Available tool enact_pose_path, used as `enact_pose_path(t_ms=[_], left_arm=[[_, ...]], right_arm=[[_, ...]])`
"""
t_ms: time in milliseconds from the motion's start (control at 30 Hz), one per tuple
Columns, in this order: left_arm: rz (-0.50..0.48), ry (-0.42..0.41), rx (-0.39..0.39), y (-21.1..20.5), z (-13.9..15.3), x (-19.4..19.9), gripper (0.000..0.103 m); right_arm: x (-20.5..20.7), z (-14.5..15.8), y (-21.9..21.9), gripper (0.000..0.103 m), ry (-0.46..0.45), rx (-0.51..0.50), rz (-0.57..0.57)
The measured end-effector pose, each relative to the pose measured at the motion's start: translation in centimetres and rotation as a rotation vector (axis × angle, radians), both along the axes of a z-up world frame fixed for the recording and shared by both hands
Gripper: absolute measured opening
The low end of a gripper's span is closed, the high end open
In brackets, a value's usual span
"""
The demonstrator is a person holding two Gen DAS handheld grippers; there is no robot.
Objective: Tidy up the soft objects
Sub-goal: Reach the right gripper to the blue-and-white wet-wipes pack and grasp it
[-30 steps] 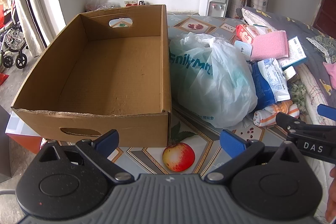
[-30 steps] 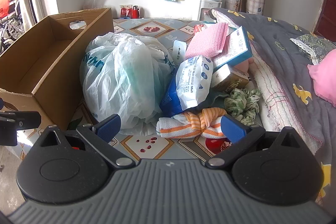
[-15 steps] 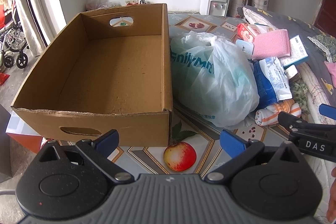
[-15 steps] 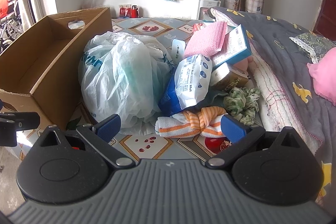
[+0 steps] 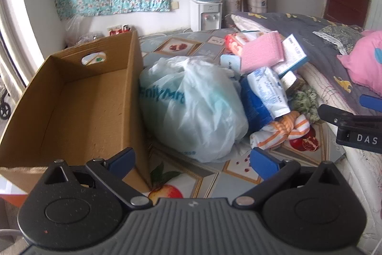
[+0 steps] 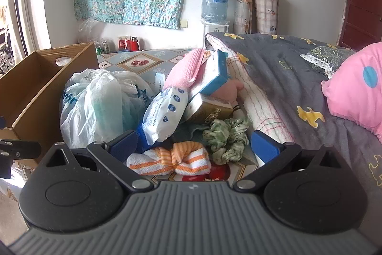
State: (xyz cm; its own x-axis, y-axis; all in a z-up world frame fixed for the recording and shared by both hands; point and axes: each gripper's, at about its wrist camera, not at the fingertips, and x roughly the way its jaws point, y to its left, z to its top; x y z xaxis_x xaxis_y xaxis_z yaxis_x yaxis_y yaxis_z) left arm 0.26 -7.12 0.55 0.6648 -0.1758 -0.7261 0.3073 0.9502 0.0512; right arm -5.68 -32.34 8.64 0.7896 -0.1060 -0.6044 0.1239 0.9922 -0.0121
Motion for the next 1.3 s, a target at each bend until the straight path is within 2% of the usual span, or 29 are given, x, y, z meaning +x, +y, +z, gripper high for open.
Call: enact_pose_path(t_ms=[133, 267, 333, 400, 500, 567, 667, 767, 833, 867, 967, 1033, 1167, 1267, 1300], left_arm=[[-0.091, -0.041, -0.046, -2.6, -0.1, 1.2, 0.103], [-0.151, -0.056, -0.148, -4.7, -0.7, 3.0, 0.101], [-0.187, -0.065, -0.183, -5.5, -1.0, 3.4, 0.098], [-0.221, -0.072, -0.173, -6.9, -1.4, 4.0, 0.094], [-0.274, -0.081, -0.146, -8.8, -2.0, 4.7, 0.088], [-0.310, -0.079, -0.161, -9.6, -2.4, 5.1, 0.084], [-0.327, -0.064, -0.146, -10.8, -3.2, 6.1, 0.076], [-0.327, -0.027, -0.112, -12.1, -4.2, 7.3, 0.068], [-0.330, -0.001, -0.098, -12.5, -4.9, 8.1, 0.068], [-0.328, 0.009, -0.087, -12.8, -5.1, 8.4, 0.068], [-0.326, 0.017, -0.058, -13.2, -5.5, 9.0, 0.068], [-0.324, 0.017, -0.039, -13.5, -5.6, 9.1, 0.068], [-0.310, 0.008, 0.023, -14.1, -5.9, 9.5, 0.059], [-0.306, 0.027, -0.005, -14.0, -5.8, 9.7, 0.050], [-0.308, 0.031, -0.017, -13.9, -5.7, 9.7, 0.043]], right_arm=[[0.4, 0.9, -3.6, 0.102, -0.031, 0.097, -0.030], [1.7, 1.1, -6.1, 0.101, -0.043, 0.201, -0.055], [2.9, 0.6, -6.9, 0.096, -0.029, 0.255, -0.054], [4.4, -0.3, -7.3, 0.090, 0.002, 0.308, -0.046], [6.6, -1.9, -7.5, 0.073, 0.066, 0.392, -0.020], [8.2, -3.0, -7.8, 0.062, 0.106, 0.467, 0.005], [10.0, -4.5, -7.7, 0.051, 0.155, 0.549, 0.033], [11.6, -5.9, -7.6, 0.045, 0.196, 0.601, 0.046], [12.6, -6.6, -7.5, 0.042, 0.214, 0.625, 0.054], [12.9, -6.9, -7.6, 0.037, 0.220, 0.637, 0.060], [13.6, -7.3, -7.8, 0.030, 0.220, 0.712, 0.098], [13.9, -7.2, -7.6, 0.030, 0.214, 0.737, 0.120], [14.4, -6.8, -7.4, 0.030, 0.207, 0.763, 0.165], [14.6, -6.5, -7.2, 0.030, 0.208, 0.776, 0.185], [14.6, -6.4, -7.2, 0.030, 0.204, 0.773, 0.188]])
